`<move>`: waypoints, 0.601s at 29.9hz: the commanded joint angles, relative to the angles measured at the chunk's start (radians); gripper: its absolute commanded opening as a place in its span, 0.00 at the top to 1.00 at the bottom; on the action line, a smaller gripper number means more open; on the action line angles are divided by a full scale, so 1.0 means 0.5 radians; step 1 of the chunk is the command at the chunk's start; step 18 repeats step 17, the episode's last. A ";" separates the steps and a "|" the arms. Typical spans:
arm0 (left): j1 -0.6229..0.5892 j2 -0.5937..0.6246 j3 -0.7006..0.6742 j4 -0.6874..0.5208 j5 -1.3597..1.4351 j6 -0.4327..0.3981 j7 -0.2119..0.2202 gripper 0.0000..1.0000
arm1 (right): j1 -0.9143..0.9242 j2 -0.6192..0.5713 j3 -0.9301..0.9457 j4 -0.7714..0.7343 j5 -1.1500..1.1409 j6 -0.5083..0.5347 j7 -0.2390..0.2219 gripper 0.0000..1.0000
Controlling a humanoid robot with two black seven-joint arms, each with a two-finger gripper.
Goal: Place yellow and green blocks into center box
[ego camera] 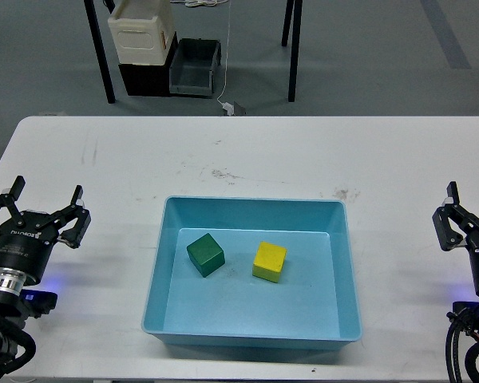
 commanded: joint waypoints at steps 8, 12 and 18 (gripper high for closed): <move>0.082 -0.090 -0.057 -0.057 0.002 0.000 0.001 0.00 | -0.076 0.000 -0.012 -0.010 -0.005 0.087 0.018 0.00; 0.112 -0.096 -0.063 -0.088 0.002 0.000 -0.005 0.00 | -0.079 0.000 -0.015 -0.025 -0.011 0.087 0.021 0.00; 0.112 -0.142 -0.066 -0.088 0.002 0.000 -0.033 0.00 | -0.079 0.000 -0.012 -0.035 -0.020 0.087 0.021 0.00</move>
